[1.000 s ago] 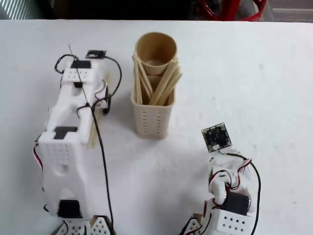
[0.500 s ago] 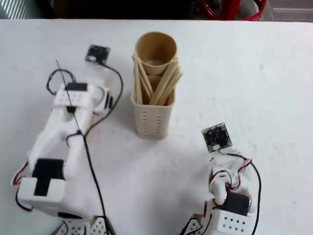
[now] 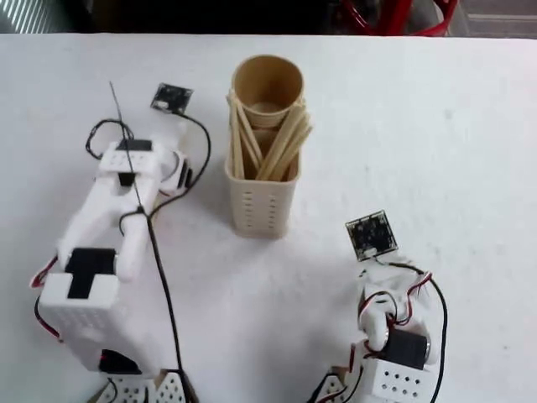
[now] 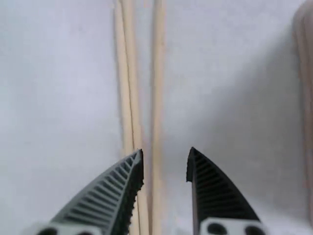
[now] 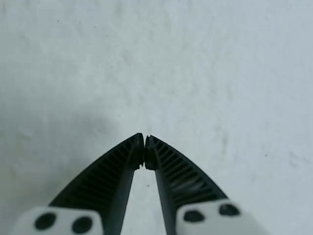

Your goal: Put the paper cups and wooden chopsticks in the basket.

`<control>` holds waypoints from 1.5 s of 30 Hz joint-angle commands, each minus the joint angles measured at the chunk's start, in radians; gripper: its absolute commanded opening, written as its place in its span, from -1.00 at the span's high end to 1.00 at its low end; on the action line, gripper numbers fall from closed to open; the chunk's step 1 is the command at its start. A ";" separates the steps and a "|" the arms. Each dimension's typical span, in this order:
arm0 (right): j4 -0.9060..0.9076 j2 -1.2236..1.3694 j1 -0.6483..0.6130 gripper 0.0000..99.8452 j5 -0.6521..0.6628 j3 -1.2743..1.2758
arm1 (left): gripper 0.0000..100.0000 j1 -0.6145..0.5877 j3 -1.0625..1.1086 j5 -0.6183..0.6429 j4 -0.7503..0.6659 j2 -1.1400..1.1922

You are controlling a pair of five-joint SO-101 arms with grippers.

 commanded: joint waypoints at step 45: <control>-0.001 -0.007 -0.004 0.96 0.000 0.009 | 0.67 -0.005 -0.193 -0.005 0.227 0.143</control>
